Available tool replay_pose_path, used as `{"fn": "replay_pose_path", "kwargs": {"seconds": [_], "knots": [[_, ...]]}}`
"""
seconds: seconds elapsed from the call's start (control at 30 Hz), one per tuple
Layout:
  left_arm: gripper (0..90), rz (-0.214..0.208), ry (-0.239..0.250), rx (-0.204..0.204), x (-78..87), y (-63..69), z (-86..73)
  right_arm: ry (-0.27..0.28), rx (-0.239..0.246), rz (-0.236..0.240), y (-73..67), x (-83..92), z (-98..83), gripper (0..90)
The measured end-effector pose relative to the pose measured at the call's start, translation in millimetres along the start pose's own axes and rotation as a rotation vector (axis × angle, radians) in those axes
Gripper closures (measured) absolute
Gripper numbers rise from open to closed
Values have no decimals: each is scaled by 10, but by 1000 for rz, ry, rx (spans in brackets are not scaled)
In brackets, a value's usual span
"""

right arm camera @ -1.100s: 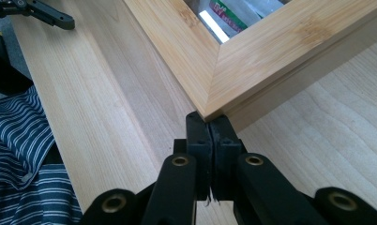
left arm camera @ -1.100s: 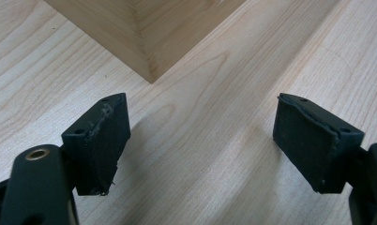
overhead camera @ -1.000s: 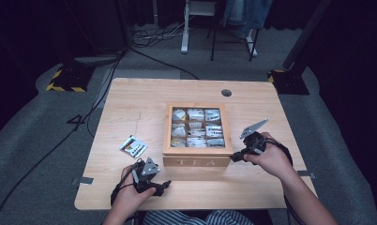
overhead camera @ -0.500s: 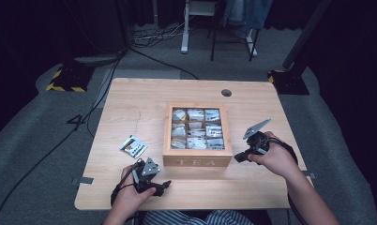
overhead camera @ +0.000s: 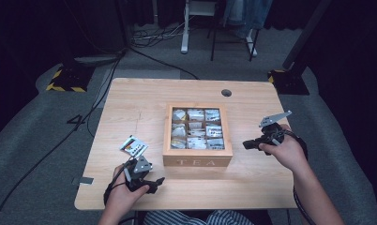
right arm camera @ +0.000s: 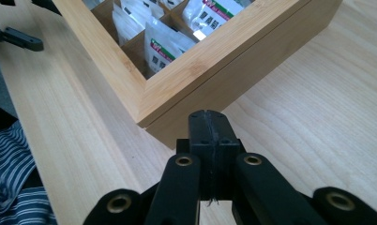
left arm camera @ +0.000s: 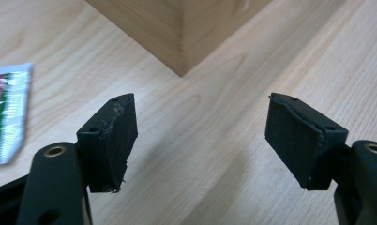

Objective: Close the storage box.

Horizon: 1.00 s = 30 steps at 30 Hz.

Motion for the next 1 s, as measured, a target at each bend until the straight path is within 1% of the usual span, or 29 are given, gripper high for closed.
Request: {"fn": "replay_pose_path", "kwargs": {"seconds": [0.03,0.07,0.1,0.13,0.23,0.3,0.33,0.37,0.4,0.47,0.57,0.67,0.73,0.77,0.8,0.83,0.87,0.9,1.0], "knots": [[264,11,8,1,25,-17,9,0,0,0,0,0,0,900],[265,14,12,1,50,-30,16,-4,13,-17,24,0,-27,900],[265,20,12,2,77,-39,20,-4,13,-17,24,0,-27,900],[266,24,14,4,102,-48,22,1,18,-30,46,13,-42,900],[267,41,18,7,174,-84,14,47,32,-60,122,95,-77,900],[269,54,23,17,216,-110,1,81,44,-79,173,155,-111,900],[269,59,25,26,239,-127,-9,92,43,-86,194,179,-137,900],[269,63,26,31,253,-139,-15,113,43,-102,241,212,-203,900],[269,74,27,35,269,-158,-25,113,43,-102,241,212,-203,900],[268,80,22,49,289,-187,-50,136,41,-107,274,241,-270,900],[268,95,-2,49,310,-244,-103,171,35,-121,328,260,-389,900],[269,110,-14,56,303,-290,-155,181,37,-144,385,263,-488,900],[276,118,-18,51,297,-340,-176,197,25,-152,418,274,-531,900],[277,111,-18,71,291,-353,-190,207,22,-159,453,281,-561,900],[277,114,-14,70,293,-383,-196,212,20,-168,489,286,-589,900],[277,111,-17,77,301,-397,-203,216,14,-173,527,287,-624,900],[277,121,-10,82,311,-416,-210,218,10,-177,557,287,-652,900],[277,121,-6,90,319,-427,-219,221,6,-183,595,285,-691,900],[276,124,-10,108,347,-466,-261,220,-7,-210,699,273,-802,900]]}}
Point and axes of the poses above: each handheld gripper's, and its own axes: x roughly backward along the jaws, z roughly out of its top, y roughly to its right, the point moved 5 cm from there along -x, roughly forward along the jaws, and after that the axes turned 9 degrees about y, right-handed, at the moved point
